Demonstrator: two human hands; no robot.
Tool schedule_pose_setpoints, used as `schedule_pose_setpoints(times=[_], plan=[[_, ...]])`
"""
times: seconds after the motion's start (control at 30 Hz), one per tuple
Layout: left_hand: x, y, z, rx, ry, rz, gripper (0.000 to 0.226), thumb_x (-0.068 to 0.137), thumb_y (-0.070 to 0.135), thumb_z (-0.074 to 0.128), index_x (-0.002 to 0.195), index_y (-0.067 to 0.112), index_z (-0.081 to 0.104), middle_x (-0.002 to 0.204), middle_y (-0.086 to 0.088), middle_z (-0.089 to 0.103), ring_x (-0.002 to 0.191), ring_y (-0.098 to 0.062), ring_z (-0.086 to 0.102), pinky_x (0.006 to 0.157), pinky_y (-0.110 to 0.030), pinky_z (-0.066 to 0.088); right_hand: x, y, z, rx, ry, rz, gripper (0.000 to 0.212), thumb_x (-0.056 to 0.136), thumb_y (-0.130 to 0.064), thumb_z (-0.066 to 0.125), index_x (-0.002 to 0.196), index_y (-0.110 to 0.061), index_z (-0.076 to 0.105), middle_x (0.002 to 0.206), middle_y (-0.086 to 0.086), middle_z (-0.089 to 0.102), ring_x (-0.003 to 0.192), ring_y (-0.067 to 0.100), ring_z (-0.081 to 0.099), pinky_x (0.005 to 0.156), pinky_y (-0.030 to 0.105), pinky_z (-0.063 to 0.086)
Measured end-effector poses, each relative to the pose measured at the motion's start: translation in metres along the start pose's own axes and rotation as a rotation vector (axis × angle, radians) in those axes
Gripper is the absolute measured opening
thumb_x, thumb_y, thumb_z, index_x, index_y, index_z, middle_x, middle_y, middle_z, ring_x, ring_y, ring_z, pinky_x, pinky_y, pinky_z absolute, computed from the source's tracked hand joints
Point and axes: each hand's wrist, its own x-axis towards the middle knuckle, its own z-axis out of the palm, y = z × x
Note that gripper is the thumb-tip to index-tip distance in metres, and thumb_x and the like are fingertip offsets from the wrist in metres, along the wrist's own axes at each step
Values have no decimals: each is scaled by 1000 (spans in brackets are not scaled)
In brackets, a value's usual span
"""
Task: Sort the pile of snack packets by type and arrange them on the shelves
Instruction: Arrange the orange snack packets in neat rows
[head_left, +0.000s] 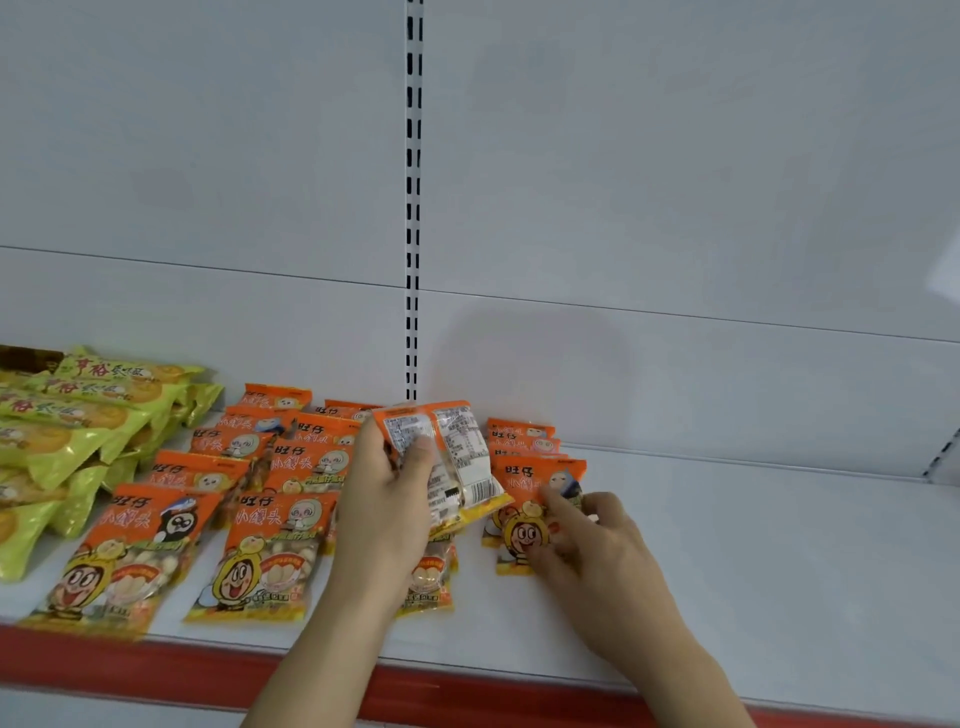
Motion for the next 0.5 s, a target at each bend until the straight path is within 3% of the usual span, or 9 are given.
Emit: schedule_pose_setpoints(times=[0.1,0.2,0.37,0.43,0.5], plan=[[-3,-4,1,4,-9,-9,25,95,51,59,101,27,57,101,-9,71,95,-34,72,83,-64,58,-3,2,-3,-122,-59,9,61,97,-55,49,153,-47,26,137,-5,32,125,18,38,98,26,39],[-5,-7,2,-29,-53,-32,6,100,44,58,103,38,59,104,6,74,101,-22,73,88,-58,59,-6,1,-5,-170,-80,-9,59,97,-59,46,151,-49,26,144,-6,25,127,18,36,99,26,41],[-4,-14,0,-65,-73,6,76,75,79,55,134,31,52,133,6,67,126,-24,63,102,-57,53,-8,-1,-4,-221,-75,-16,60,95,-67,39,150,-49,24,155,-5,14,131,21,34,101,31,42],[-4,-22,1,-58,-88,-5,94,70,91,54,141,30,47,142,4,61,133,-25,58,106,-57,50,-8,-1,-5,-201,-78,-6,62,94,-67,41,150,-48,23,158,-4,9,135,22,32,104,34,41],[-6,-20,2,-47,-128,-23,98,69,96,50,145,35,43,151,4,54,140,-25,52,110,-57,46,-12,-6,-10,-110,23,7,63,93,-68,41,150,-44,28,156,-6,15,133,18,33,103,32,41]])
